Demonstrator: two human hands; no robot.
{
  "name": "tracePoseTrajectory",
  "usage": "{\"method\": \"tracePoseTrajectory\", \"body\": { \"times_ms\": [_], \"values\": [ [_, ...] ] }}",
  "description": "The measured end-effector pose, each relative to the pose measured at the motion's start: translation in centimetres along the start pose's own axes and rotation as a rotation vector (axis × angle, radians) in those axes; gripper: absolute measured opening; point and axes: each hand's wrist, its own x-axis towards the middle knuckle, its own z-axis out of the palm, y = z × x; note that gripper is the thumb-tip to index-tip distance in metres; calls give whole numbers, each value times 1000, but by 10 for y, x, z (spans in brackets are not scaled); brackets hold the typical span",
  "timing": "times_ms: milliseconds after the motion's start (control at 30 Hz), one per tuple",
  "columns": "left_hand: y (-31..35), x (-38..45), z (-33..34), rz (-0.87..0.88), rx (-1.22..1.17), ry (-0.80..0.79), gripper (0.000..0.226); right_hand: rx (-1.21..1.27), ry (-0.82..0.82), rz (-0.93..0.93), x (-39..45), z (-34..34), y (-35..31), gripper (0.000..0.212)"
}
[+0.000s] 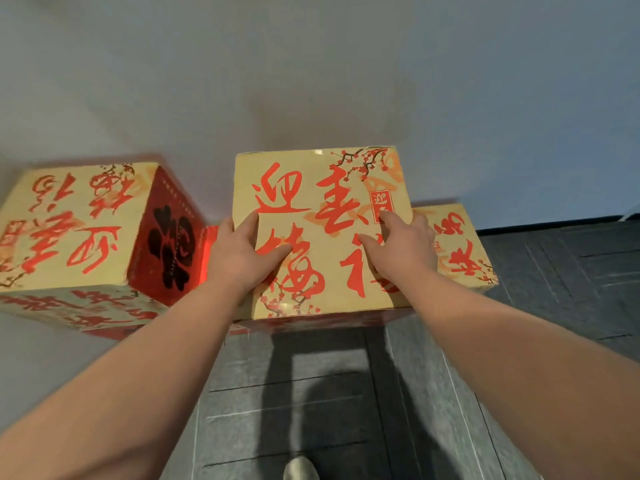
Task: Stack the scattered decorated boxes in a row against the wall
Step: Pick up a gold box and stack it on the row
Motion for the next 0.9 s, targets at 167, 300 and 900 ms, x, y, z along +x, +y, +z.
{"method": "tracePoseTrajectory", "body": {
  "times_ms": [167,300,900],
  "values": [
    [-38,60,-25,-20,22,-8,87,23,-13,8,36,37,-60,61],
    [-66,97,-31,-56,20,-17,86,20,-36,-3,57,65,-89,60],
    [-123,144,-26,-208,32,-52,88,-30,-185,-4,99,120,-133,55]
  ]
}}
